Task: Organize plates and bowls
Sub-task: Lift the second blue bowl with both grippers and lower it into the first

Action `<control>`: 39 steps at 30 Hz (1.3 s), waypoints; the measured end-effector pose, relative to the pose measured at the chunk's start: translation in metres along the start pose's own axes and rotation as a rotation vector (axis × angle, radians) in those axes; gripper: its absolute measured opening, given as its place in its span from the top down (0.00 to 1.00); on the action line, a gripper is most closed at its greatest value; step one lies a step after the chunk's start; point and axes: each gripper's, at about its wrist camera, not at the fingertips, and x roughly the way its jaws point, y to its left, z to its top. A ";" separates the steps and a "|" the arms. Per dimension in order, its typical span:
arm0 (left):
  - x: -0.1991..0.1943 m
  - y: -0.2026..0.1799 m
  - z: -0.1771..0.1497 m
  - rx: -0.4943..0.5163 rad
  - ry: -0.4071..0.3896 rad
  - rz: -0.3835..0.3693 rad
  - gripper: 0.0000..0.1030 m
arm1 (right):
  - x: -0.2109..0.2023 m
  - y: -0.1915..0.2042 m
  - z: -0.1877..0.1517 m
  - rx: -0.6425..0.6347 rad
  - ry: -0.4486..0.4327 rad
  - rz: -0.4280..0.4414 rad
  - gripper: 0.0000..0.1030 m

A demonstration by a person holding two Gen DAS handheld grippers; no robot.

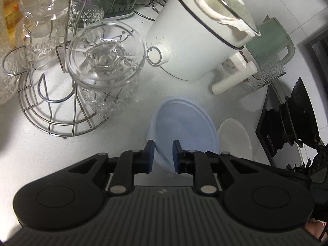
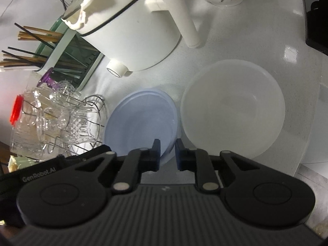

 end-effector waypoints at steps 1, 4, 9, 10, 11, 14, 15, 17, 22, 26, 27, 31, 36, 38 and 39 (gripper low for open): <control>-0.004 -0.002 -0.001 0.003 -0.005 0.005 0.79 | -0.002 0.000 0.000 -0.004 -0.001 0.005 0.83; -0.013 -0.008 -0.005 -0.002 -0.014 0.017 0.78 | -0.011 0.003 -0.001 -0.018 -0.003 0.019 0.83; -0.040 -0.013 -0.014 -0.027 -0.034 0.016 0.78 | -0.028 0.005 0.002 -0.033 -0.004 0.049 0.83; -0.045 -0.017 -0.016 -0.033 -0.040 0.016 0.78 | -0.032 0.007 0.003 -0.037 -0.005 0.056 0.83; -0.050 -0.018 -0.017 -0.035 -0.047 0.018 0.78 | -0.036 0.008 0.004 -0.048 -0.006 0.061 0.83; -0.064 -0.029 -0.024 -0.033 -0.068 0.032 0.78 | -0.047 0.014 0.004 -0.087 -0.008 0.069 0.83; -0.068 -0.031 -0.027 -0.038 -0.072 0.034 0.78 | -0.051 0.016 0.004 -0.106 -0.011 0.070 0.83; -0.076 -0.035 -0.033 -0.052 -0.078 0.036 0.78 | -0.059 0.017 0.004 -0.128 -0.015 0.072 0.83; -0.093 -0.042 -0.049 -0.085 -0.087 0.048 0.78 | -0.073 0.016 0.001 -0.153 -0.001 0.093 0.83; -0.105 -0.045 -0.063 -0.089 -0.107 0.066 0.78 | -0.083 0.017 -0.006 -0.187 -0.001 0.123 0.83; -0.108 -0.045 -0.066 -0.096 -0.107 0.072 0.78 | -0.085 0.017 -0.007 -0.191 0.002 0.132 0.83; -0.118 -0.043 -0.078 -0.119 -0.118 0.088 0.78 | -0.091 0.018 -0.014 -0.206 0.026 0.153 0.83; -0.124 -0.033 -0.092 -0.162 -0.128 0.105 0.78 | -0.089 0.024 -0.025 -0.263 0.061 0.164 0.83; -0.125 -0.029 -0.098 -0.179 -0.123 0.118 0.78 | -0.085 0.025 -0.029 -0.268 0.090 0.166 0.82; -0.126 -0.028 -0.100 -0.183 -0.120 0.124 0.77 | -0.083 0.026 -0.031 -0.274 0.102 0.168 0.82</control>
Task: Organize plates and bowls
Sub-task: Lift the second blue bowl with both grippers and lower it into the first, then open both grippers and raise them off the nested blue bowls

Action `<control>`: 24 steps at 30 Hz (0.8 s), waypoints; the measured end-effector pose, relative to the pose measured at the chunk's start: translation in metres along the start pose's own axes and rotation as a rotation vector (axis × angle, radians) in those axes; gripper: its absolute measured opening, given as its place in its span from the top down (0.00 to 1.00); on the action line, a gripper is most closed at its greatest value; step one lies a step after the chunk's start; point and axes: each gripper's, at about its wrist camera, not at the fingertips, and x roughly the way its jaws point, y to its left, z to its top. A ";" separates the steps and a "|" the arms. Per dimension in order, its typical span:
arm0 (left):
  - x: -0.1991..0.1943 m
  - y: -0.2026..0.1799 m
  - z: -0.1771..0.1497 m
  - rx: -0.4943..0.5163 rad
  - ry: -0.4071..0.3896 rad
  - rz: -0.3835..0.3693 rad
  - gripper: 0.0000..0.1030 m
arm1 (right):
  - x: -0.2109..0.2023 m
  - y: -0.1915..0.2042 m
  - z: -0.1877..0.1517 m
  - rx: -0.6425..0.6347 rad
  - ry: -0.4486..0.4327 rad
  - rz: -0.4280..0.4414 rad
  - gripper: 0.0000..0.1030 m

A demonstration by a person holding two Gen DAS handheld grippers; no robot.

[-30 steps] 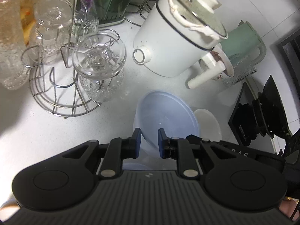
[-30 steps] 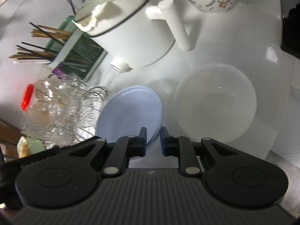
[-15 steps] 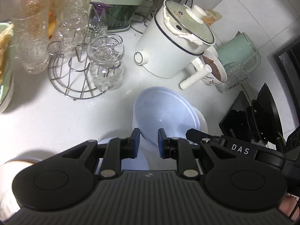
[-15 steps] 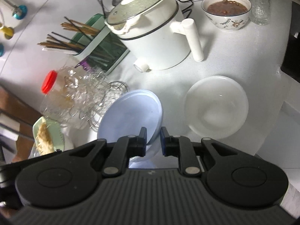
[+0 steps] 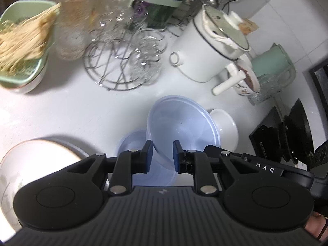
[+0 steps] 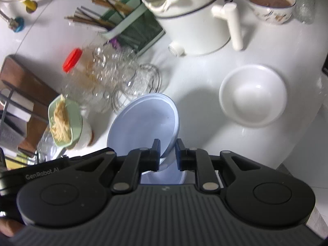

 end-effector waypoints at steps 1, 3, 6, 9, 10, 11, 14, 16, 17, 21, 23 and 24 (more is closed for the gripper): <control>0.000 0.003 -0.002 -0.004 0.004 0.011 0.77 | 0.002 0.002 -0.001 -0.005 0.012 0.002 0.82; 0.000 0.007 -0.006 -0.011 0.011 0.028 0.77 | 0.009 0.003 -0.004 -0.009 0.052 0.010 0.81; 0.000 0.015 -0.012 -0.034 0.028 0.042 0.77 | 0.016 0.005 -0.010 -0.022 0.095 0.006 0.81; 0.003 0.019 -0.015 -0.039 0.048 0.058 0.77 | 0.023 0.008 -0.014 -0.049 0.132 -0.011 0.80; 0.004 0.020 -0.016 -0.041 0.049 0.065 0.77 | 0.025 0.009 -0.015 -0.061 0.143 -0.021 0.80; 0.004 0.020 -0.016 -0.041 0.050 0.071 0.77 | 0.027 0.010 -0.015 -0.070 0.150 -0.027 0.80; 0.006 0.021 -0.018 -0.044 0.056 0.086 0.77 | 0.032 0.012 -0.017 -0.097 0.167 -0.040 0.80; 0.006 0.022 -0.021 -0.043 0.054 0.084 0.77 | 0.036 0.012 -0.019 -0.105 0.187 -0.054 0.80; 0.007 0.023 -0.022 -0.044 0.056 0.083 0.77 | 0.036 0.011 -0.019 -0.103 0.187 -0.055 0.80; 0.010 0.025 -0.025 -0.047 0.053 0.071 0.77 | 0.038 0.010 -0.021 -0.120 0.185 -0.063 0.80; 0.012 0.024 -0.027 -0.038 0.050 0.074 0.77 | 0.038 0.010 -0.023 -0.129 0.182 -0.069 0.80; 0.012 0.023 -0.028 -0.037 0.049 0.078 0.77 | 0.037 0.010 -0.025 -0.131 0.181 -0.067 0.80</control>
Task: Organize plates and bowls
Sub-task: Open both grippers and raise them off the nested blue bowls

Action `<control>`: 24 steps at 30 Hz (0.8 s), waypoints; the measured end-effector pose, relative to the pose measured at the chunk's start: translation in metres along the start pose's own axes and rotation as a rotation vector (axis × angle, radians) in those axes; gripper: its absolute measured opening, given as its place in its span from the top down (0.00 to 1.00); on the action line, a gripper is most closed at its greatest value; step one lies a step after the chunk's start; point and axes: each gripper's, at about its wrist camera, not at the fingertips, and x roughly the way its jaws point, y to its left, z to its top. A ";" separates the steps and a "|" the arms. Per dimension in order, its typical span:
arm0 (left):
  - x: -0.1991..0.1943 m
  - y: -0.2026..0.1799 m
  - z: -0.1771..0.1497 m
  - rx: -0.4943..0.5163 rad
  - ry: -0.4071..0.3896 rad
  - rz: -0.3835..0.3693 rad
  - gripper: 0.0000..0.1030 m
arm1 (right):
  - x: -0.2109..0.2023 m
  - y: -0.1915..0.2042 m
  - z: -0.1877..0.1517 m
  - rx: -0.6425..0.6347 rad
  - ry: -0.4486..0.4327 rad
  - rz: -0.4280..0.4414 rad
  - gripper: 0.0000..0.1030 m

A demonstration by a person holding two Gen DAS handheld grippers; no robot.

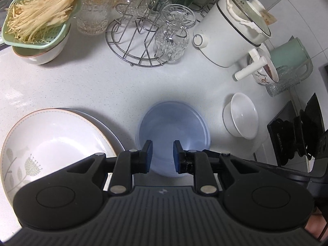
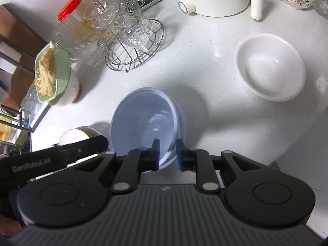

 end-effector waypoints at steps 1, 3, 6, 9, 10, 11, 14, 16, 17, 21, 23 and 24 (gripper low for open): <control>0.000 -0.001 -0.001 0.001 -0.002 0.005 0.77 | 0.000 0.000 -0.001 -0.003 0.001 0.003 0.80; -0.002 -0.002 -0.002 0.008 -0.014 0.006 0.77 | -0.001 0.000 -0.003 -0.006 -0.011 0.003 0.76; -0.009 -0.003 -0.004 0.022 -0.038 0.014 0.76 | -0.007 0.002 -0.004 -0.020 -0.057 -0.012 0.48; -0.024 -0.007 -0.005 0.030 -0.073 0.014 0.75 | -0.021 0.003 -0.004 -0.026 -0.106 -0.011 0.48; -0.031 -0.009 -0.006 0.035 -0.088 0.014 0.73 | -0.027 0.003 -0.004 -0.029 -0.125 -0.007 0.48; -0.036 -0.012 -0.007 0.040 -0.101 0.015 0.71 | -0.033 0.003 -0.004 -0.033 -0.145 -0.006 0.48; -0.055 -0.021 -0.011 0.070 -0.146 0.022 0.69 | -0.052 0.003 -0.006 -0.049 -0.204 0.004 0.48; -0.066 -0.026 -0.014 0.085 -0.172 0.025 0.68 | -0.065 0.005 -0.009 -0.065 -0.245 0.013 0.48; -0.071 -0.028 -0.016 0.092 -0.186 0.022 0.67 | -0.070 0.006 -0.011 -0.074 -0.265 0.017 0.48; -0.087 -0.036 -0.029 0.113 -0.232 0.022 0.62 | -0.089 0.007 -0.022 -0.099 -0.332 0.029 0.48; -0.093 -0.040 -0.036 0.124 -0.251 0.030 0.59 | -0.097 0.006 -0.030 -0.115 -0.358 0.031 0.48; -0.098 -0.042 -0.039 0.126 -0.259 0.034 0.59 | -0.101 0.006 -0.034 -0.125 -0.368 0.029 0.48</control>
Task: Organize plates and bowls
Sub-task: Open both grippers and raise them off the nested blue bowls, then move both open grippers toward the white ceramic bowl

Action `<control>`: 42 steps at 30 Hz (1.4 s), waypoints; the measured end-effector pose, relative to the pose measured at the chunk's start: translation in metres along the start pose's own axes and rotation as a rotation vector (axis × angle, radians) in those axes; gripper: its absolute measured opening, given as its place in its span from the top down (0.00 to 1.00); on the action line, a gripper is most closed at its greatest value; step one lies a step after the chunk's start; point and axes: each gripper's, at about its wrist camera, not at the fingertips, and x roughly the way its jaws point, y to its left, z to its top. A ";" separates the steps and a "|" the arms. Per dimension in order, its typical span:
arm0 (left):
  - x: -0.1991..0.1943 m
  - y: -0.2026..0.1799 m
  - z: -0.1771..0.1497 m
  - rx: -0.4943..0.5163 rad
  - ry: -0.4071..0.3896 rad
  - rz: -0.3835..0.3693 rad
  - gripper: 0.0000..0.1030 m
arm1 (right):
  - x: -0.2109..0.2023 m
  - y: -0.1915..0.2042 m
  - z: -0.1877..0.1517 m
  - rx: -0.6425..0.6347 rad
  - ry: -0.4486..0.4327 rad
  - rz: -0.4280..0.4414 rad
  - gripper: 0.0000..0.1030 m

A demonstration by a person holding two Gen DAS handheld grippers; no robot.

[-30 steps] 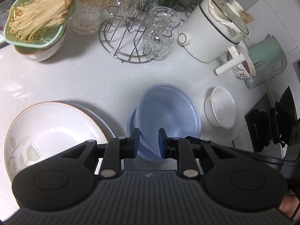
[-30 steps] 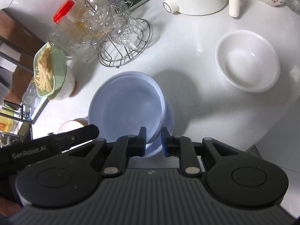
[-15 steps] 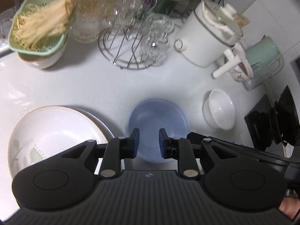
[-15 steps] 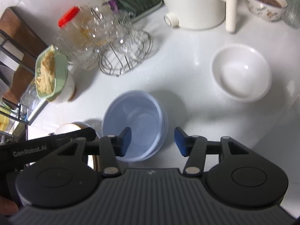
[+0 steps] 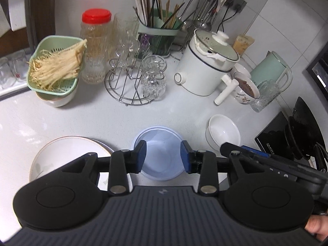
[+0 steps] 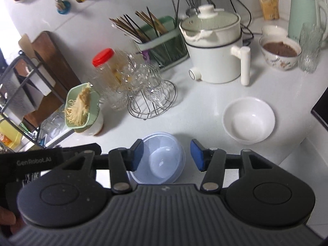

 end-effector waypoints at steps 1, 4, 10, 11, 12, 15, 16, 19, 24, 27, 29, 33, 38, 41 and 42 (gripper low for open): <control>-0.006 -0.002 -0.002 0.005 -0.012 0.005 0.59 | -0.004 0.001 -0.003 -0.012 -0.011 -0.003 0.48; -0.027 -0.007 -0.009 0.030 -0.058 0.017 0.53 | -0.018 -0.001 -0.013 -0.021 -0.041 -0.009 0.48; -0.057 -0.014 -0.022 0.070 -0.083 0.050 0.50 | -0.047 0.002 -0.028 -0.027 -0.089 0.000 0.48; -0.061 -0.014 -0.025 0.069 -0.092 0.047 0.48 | -0.050 0.002 -0.029 -0.029 -0.093 0.000 0.48; -0.065 -0.014 -0.027 0.066 -0.101 0.045 0.47 | -0.054 0.003 -0.031 -0.029 -0.097 0.001 0.48; -0.072 -0.013 -0.036 0.061 -0.106 0.050 0.42 | -0.061 0.005 -0.037 -0.027 -0.104 0.005 0.48; -0.073 -0.012 -0.038 0.060 -0.105 0.052 0.40 | -0.062 0.005 -0.039 -0.026 -0.102 0.004 0.48; -0.072 -0.007 -0.040 0.057 -0.087 0.051 0.34 | -0.061 0.006 -0.041 -0.018 -0.100 -0.012 0.35; -0.060 0.001 -0.033 0.070 -0.070 0.058 0.08 | -0.053 0.002 -0.040 0.012 -0.098 -0.059 0.15; -0.049 0.004 -0.025 0.084 -0.050 0.058 0.07 | -0.050 0.002 -0.038 0.007 -0.112 -0.082 0.15; -0.042 0.006 -0.020 0.105 -0.045 0.045 0.05 | -0.049 0.003 -0.037 0.003 -0.130 -0.093 0.14; -0.030 0.010 -0.007 0.125 -0.037 0.026 0.05 | -0.040 0.004 -0.031 -0.011 -0.140 -0.148 0.12; -0.015 0.012 0.011 0.152 -0.040 -0.004 0.05 | -0.028 -0.002 -0.021 0.057 -0.144 -0.199 0.12; -0.003 0.012 0.019 0.160 -0.034 -0.019 0.05 | -0.023 -0.005 -0.017 0.084 -0.158 -0.236 0.12; 0.002 0.012 0.021 0.162 -0.027 -0.020 0.05 | -0.021 -0.007 -0.016 0.093 -0.155 -0.241 0.12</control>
